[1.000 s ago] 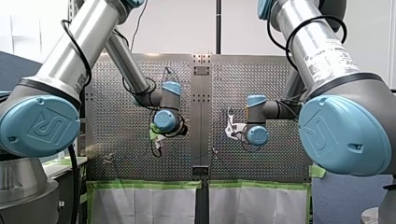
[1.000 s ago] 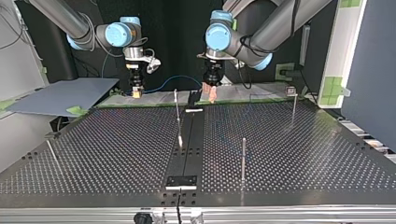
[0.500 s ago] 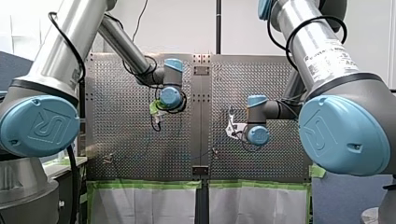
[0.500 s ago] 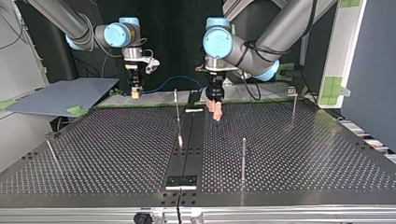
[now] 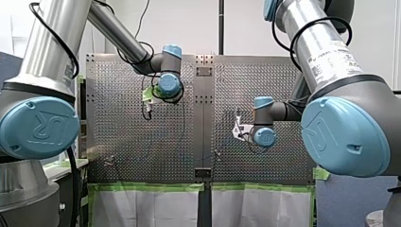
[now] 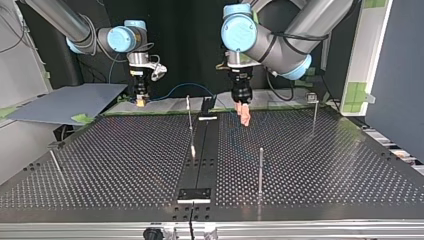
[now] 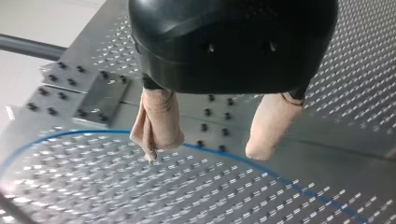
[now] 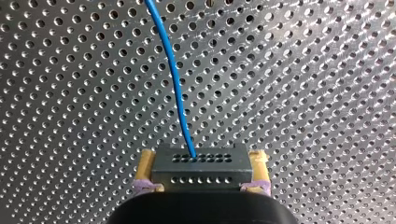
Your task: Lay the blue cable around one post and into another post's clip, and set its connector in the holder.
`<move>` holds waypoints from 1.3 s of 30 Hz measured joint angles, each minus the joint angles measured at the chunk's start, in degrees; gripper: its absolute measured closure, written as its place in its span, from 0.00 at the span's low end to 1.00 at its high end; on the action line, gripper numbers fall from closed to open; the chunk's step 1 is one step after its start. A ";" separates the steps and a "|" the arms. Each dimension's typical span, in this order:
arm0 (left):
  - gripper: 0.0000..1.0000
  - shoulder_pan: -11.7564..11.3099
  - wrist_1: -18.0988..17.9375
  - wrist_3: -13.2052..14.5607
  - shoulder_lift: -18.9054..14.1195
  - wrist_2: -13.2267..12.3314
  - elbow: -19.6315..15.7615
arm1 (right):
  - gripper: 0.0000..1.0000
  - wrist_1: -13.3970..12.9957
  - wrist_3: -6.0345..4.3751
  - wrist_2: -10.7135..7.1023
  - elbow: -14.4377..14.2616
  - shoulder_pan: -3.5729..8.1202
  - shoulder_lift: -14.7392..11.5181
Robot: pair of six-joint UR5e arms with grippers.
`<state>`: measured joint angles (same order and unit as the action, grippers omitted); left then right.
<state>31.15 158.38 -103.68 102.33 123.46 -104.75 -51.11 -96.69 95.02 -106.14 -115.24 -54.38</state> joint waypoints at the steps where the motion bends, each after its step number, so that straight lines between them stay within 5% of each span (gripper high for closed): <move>1: 0.00 -0.05 0.60 0.62 -0.62 0.61 0.44 | 1.00 -0.02 0.00 -0.10 0.00 0.08 0.00; 15: 0.00 0.17 7.87 7.89 -7.90 7.25 7.44 | 1.00 -0.03 0.09 -0.30 0.02 0.76 -0.01; 25: 0.00 0.52 13.09 12.27 -13.10 3.15 12.64 | 1.00 -0.33 0.00 -0.87 0.00 0.93 0.00; 34: 0.00 0.86 17.03 12.89 -16.78 -0.50 16.60 | 1.00 -0.49 -0.01 -0.91 -0.01 1.01 -0.01; 39: 0.00 0.82 19.14 12.81 -16.06 -1.03 17.74 | 1.00 -0.50 -0.01 -0.94 0.00 1.02 -0.01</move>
<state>31.97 177.53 -90.87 86.27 122.43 -87.01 -51.62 -96.70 94.08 -106.14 -114.22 -54.39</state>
